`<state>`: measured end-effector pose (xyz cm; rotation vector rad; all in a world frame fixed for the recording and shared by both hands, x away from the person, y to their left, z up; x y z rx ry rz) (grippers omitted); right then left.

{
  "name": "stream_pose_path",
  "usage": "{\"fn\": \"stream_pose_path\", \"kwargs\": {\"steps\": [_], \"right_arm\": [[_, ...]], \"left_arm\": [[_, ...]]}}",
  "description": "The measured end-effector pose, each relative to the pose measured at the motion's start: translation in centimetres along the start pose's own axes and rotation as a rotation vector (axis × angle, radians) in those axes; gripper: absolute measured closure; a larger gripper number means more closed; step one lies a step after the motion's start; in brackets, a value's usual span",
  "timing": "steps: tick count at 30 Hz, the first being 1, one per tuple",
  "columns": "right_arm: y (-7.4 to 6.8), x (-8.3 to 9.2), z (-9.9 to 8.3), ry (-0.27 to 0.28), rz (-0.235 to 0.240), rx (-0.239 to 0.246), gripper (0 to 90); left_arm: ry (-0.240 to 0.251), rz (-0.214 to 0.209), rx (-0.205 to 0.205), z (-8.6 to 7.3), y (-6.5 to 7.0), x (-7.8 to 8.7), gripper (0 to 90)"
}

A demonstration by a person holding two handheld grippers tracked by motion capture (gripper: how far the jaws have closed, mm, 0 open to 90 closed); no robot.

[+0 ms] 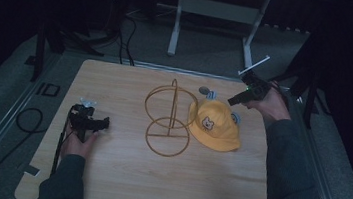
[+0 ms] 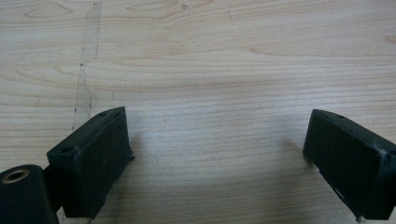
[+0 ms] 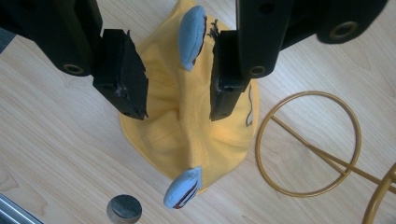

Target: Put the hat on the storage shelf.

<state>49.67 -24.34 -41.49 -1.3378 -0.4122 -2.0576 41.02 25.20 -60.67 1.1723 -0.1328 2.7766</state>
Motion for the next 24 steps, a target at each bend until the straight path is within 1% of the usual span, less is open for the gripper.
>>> {"fn": "stream_pose_path", "kwargs": {"steps": [3,5,9,10,12,18,24], "right_arm": [[0.0,0.0,0.0,-0.002,-0.011,0.002,55.8],[0.1,-0.1,0.1,-0.008,-0.03,-0.007,56.0],[0.2,-0.3,0.1,-0.019,-0.039,-0.004,56.5],[0.0,-0.6,0.0,-0.031,-0.043,0.002,56.8],[-0.1,-0.8,0.0,-0.034,-0.048,0.012,57.2],[-0.3,-1.1,0.1,-0.034,-0.06,0.034,57.2],[-0.6,-1.3,0.3,-0.039,-0.06,0.05,57.0]], "left_arm": [[0.0,0.0,0.0,0.0,0.0,0.0,7.3],[0.0,0.0,0.0,0.0,0.0,0.0,7.3],[0.0,0.0,0.0,0.0,0.0,0.0,7.3],[0.0,0.0,0.0,0.0,0.0,0.0,7.3],[0.0,0.0,0.0,0.0,0.0,0.0,7.3],[0.0,0.0,0.0,0.0,0.0,0.0,7.3],[0.0,0.0,0.0,0.0,0.0,0.0,7.3]]}}
Point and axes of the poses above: each handheld gripper's, and its own axes: x roughly backward along the jaws, z roughly out of its top, y roughly to its right, the point moved 4 cm from there along -x, roughly forward along the jaws, and after that the axes turned 3 degrees about -x, right-handed, at the moved point
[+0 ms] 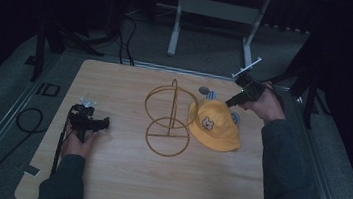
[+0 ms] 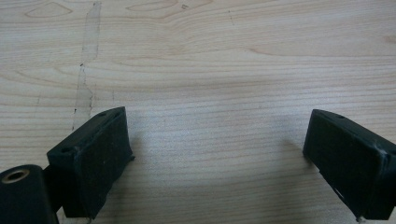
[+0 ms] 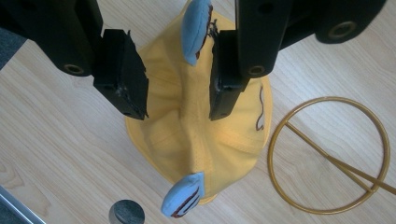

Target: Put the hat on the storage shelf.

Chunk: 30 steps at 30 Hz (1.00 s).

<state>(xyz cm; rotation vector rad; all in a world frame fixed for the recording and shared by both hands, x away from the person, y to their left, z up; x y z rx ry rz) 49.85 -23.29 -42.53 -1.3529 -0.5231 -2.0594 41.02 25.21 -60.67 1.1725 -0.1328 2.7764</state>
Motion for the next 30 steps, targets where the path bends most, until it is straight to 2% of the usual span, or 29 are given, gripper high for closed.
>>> {"fn": "stream_pose_path", "kwargs": {"steps": [16,30], "right_arm": [[-1.1,-0.7,1.0,-0.027,0.002,0.048,52.5],[-1.5,-1.7,1.3,-0.07,0.004,0.063,50.0]], "left_arm": [[0.0,0.0,0.0,0.0,0.0,0.0,7.3],[0.0,0.0,0.0,0.0,0.0,0.0,7.3]]}}
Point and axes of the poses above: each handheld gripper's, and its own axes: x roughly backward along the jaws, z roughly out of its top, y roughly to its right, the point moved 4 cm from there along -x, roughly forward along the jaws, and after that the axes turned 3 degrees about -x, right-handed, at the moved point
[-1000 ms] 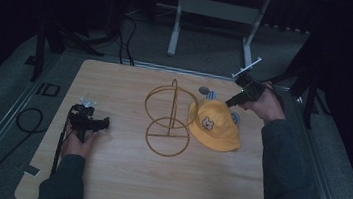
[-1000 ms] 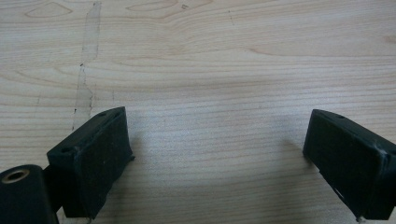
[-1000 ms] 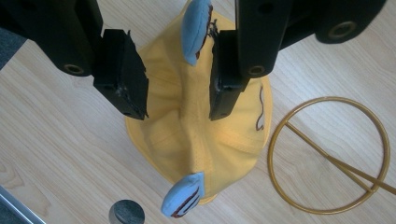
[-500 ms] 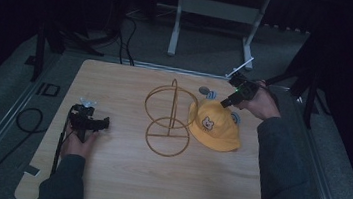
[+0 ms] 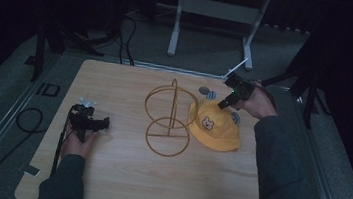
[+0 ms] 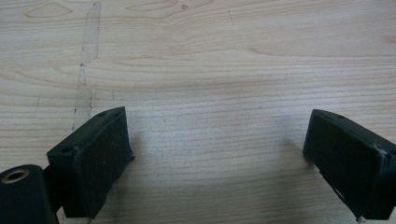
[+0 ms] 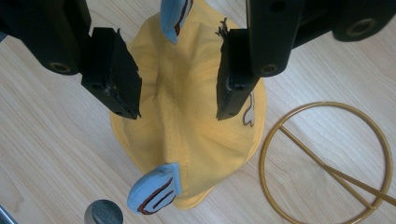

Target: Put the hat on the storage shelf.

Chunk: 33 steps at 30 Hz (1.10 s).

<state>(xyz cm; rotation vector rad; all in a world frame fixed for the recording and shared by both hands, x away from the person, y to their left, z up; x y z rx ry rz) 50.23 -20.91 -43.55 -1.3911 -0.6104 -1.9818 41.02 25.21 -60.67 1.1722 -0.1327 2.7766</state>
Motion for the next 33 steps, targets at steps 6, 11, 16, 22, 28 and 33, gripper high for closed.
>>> {"fn": "stream_pose_path", "kwargs": {"steps": [6,11,16,22,28,33], "right_arm": [[0.2,-0.6,0.0,-0.035,-0.012,-0.015,49.9],[0.4,-0.8,0.0,-0.043,-0.011,-0.021,49.7],[0.4,-1.5,-0.1,-0.061,-0.008,-0.031,49.5],[0.4,-1.9,-0.1,-0.068,-0.005,-0.033,49.5],[0.7,-2.7,-0.1,-0.09,0.01,-0.044,51.8],[0.8,-3.1,-0.1,-0.097,0.023,-0.052,53.4]], "left_arm": [[0.0,0.0,0.0,0.0,0.0,0.0,7.3],[0.0,0.0,0.0,0.0,0.0,0.0,7.3],[0.0,0.0,0.0,0.0,0.0,0.0,7.3],[0.0,0.0,0.0,0.0,0.0,0.0,7.3],[0.0,0.0,0.0,0.0,0.0,0.0,7.3],[0.0,0.0,0.0,0.0,0.0,0.0,7.3]]}}
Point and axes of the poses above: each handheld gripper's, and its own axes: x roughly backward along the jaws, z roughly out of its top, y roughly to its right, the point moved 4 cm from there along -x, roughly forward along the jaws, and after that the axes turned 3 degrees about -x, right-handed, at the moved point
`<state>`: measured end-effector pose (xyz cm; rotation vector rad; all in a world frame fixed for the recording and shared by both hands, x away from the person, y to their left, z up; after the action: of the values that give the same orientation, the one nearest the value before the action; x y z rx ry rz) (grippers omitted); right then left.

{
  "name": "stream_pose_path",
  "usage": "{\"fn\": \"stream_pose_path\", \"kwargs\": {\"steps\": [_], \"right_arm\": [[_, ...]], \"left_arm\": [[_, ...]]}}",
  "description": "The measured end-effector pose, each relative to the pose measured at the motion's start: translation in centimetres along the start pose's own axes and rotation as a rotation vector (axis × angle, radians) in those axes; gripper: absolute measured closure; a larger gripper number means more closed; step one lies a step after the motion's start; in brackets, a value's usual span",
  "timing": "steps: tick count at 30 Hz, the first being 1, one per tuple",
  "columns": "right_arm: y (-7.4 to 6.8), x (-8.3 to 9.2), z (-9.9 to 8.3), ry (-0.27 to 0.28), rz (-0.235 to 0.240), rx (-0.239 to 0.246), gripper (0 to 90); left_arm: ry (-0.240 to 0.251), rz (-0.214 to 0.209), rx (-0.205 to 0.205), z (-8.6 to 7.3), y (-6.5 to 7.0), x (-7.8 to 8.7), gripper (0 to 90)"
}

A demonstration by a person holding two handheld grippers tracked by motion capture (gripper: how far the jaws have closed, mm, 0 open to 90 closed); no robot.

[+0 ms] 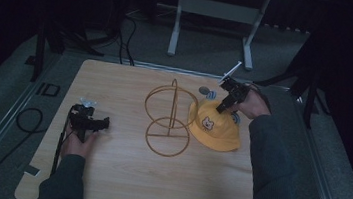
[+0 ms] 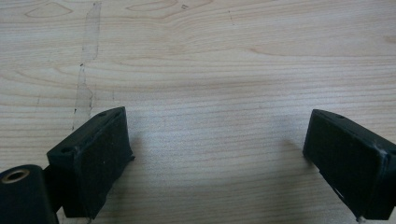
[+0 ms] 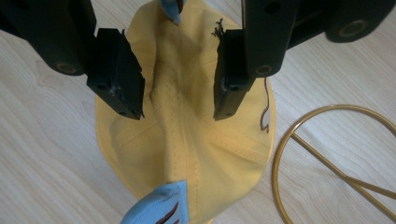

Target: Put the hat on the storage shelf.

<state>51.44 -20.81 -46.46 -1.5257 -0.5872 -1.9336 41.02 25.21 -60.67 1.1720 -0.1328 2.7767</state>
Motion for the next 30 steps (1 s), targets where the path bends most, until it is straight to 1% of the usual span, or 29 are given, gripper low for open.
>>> {"fn": "stream_pose_path", "kwargs": {"steps": [5,6,7,8,9,11,12,19,21,22,26,30], "right_arm": [[0.0,-0.7,0.0,-0.026,0.004,-0.002,55.3],[0.0,-1.0,-0.1,-0.031,0.015,-0.005,59.6],[0.0,-1.0,-0.1,-0.031,0.015,-0.005,59.6],[0.0,-1.1,-0.1,-0.035,0.027,-0.007,62.8],[0.0,-1.2,-0.1,-0.041,0.045,-0.007,71.2],[0.0,-1.2,-0.2,-0.048,0.054,-0.009,77.5],[0.0,-1.2,-0.2,-0.049,0.059,-0.009,79.1],[-0.3,-1.0,-0.3,-0.055,0.063,0.023,82.6],[-0.4,-1.0,-0.3,-0.054,0.065,0.025,82.8],[-0.4,-0.8,-0.2,-0.056,0.065,0.035,82.9],[-0.6,-0.4,-0.1,-0.052,0.063,0.048,83.1],[-0.7,0.0,0.0,-0.05,0.062,0.054,83.1]], "left_arm": [[0.0,0.0,0.0,0.0,0.0,0.0,7.3],[0.0,0.0,0.0,0.0,0.0,0.0,7.3],[0.0,0.0,0.0,0.0,0.0,0.0,7.3],[0.0,0.0,0.0,0.0,0.0,0.0,7.3],[0.0,0.0,0.0,0.0,0.0,0.0,7.3],[0.0,0.0,0.0,0.0,0.0,0.0,7.3],[0.0,0.0,0.0,0.0,0.0,0.0,7.3],[0.0,0.0,0.0,0.0,0.0,0.0,7.3],[0.0,0.0,0.0,0.0,0.0,0.0,7.3],[0.0,0.0,0.0,0.0,0.0,0.0,7.3],[0.0,0.0,0.0,0.0,0.0,0.0,7.3],[0.0,0.0,0.0,0.0,0.0,0.0,7.3]]}}
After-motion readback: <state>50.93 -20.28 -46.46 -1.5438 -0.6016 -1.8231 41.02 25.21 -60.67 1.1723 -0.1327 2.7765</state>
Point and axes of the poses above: each handheld gripper's, and its own axes: x roughly backward along the jaws, z roughly out of its top, y roughly to its right, the point moved 4 cm from there along -x, roughly forward along the jaws, and after that the axes turned 3 degrees about -x, right-handed, at the moved point
